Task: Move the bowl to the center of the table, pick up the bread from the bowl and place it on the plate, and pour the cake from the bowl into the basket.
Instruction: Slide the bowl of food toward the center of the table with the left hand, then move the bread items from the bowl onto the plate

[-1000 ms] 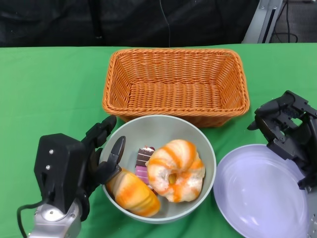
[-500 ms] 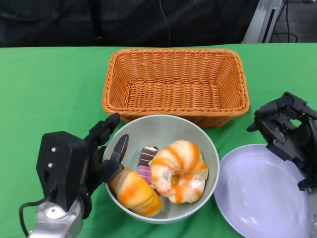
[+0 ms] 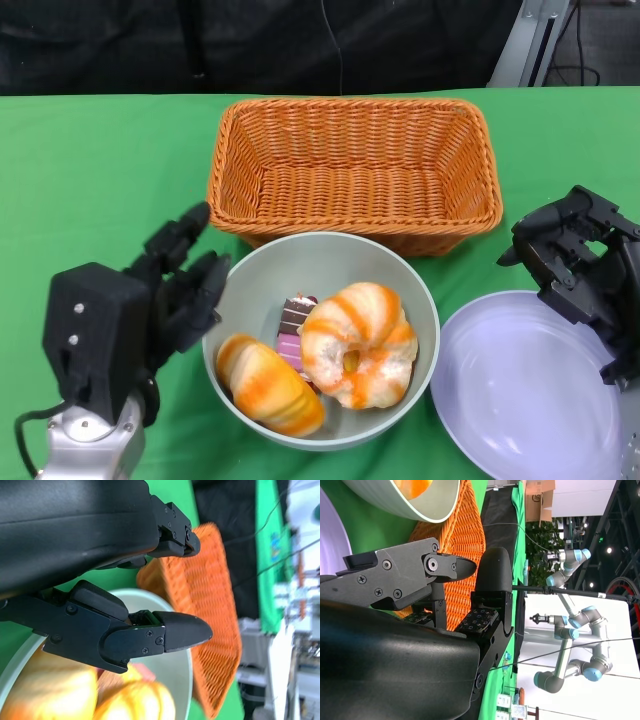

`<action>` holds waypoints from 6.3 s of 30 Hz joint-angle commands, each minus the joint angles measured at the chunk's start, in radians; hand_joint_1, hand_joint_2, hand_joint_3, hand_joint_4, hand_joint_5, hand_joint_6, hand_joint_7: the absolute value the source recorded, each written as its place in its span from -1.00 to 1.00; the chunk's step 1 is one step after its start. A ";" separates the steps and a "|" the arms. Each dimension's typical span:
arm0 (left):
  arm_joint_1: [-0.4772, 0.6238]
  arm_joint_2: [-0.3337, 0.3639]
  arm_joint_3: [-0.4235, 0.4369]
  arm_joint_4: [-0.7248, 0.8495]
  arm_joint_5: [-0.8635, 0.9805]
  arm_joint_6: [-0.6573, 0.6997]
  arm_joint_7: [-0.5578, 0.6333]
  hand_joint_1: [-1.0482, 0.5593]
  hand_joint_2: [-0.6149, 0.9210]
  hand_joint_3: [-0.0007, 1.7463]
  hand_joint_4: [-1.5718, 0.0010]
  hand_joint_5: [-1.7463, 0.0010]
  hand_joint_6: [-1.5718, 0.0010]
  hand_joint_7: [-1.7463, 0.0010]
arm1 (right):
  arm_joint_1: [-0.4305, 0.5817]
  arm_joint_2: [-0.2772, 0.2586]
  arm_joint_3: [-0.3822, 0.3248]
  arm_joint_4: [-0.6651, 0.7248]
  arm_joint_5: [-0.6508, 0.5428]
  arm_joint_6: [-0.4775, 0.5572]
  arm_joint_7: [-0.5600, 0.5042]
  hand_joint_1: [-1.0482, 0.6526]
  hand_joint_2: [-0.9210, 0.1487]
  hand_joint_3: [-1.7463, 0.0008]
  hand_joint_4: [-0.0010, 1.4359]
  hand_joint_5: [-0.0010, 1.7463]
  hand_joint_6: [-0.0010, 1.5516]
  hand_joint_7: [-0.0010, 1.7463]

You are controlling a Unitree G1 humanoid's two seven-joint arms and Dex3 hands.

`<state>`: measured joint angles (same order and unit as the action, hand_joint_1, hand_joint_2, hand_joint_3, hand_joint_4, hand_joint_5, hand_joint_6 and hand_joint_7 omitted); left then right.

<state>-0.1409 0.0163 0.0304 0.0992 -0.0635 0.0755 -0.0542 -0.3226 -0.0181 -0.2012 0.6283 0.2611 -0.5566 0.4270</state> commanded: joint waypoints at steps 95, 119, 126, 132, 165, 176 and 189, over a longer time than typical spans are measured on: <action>-0.312 0.069 0.203 1.018 0.001 -1.110 0.026 0.09 1.00 -0.82 -0.40 0.55 -0.52 0.80 | 0.103 -0.287 0.247 -0.663 -0.370 0.247 -0.004 -0.36 -0.95 1.00 -0.14 -0.28 -0.09 -0.86; -0.312 0.065 0.201 1.027 0.005 -1.114 0.022 0.12 1.00 -0.79 -0.36 0.46 -0.52 0.80 | 0.086 -0.283 0.313 -0.826 -0.488 0.330 -0.056 -0.47 -0.95 0.99 -0.11 -0.38 -0.04 -0.93; -0.307 0.069 0.194 1.025 0.031 -1.112 0.050 0.12 1.00 -0.79 -0.34 0.43 -0.52 0.80 | 0.056 -0.275 0.354 -0.785 -0.527 0.305 -0.079 -0.50 -0.97 0.99 -0.04 -0.40 -0.02 -0.94; -0.303 0.067 0.190 1.024 0.043 -1.120 0.060 0.12 1.00 -0.79 -0.33 0.40 -0.52 0.80 | 0.011 -0.268 0.401 -0.727 -0.553 0.296 -0.080 -0.53 -1.00 0.99 0.01 -0.48 -0.01 -0.96; -0.309 0.051 0.160 1.014 0.070 -1.106 0.112 0.08 1.00 -0.79 -0.25 0.26 -0.52 0.78 | -0.033 -0.282 0.509 -0.707 -0.766 0.391 -0.097 -0.59 -1.00 0.98 -0.04 -0.58 -0.11 -1.00; -0.309 0.053 0.155 1.019 0.087 -1.103 0.129 0.04 1.00 -0.81 -0.24 0.25 -0.52 0.78 | -0.019 -0.272 0.514 -0.738 -0.757 0.352 -0.116 -0.59 -1.00 0.99 -0.01 -0.56 -0.10 -0.99; -0.312 0.048 0.144 1.020 0.104 -1.108 0.147 0.02 1.00 -0.82 -0.20 0.16 -0.52 0.78 | -0.025 -0.262 0.586 -0.727 -0.847 0.338 -0.128 -0.62 -1.00 0.99 -0.01 -0.59 -0.14 -1.00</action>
<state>-0.4451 0.0529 0.1753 1.1190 0.0385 -1.0319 0.0818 -0.3370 -0.2803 0.3760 -0.1028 -0.5699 -0.2175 0.3069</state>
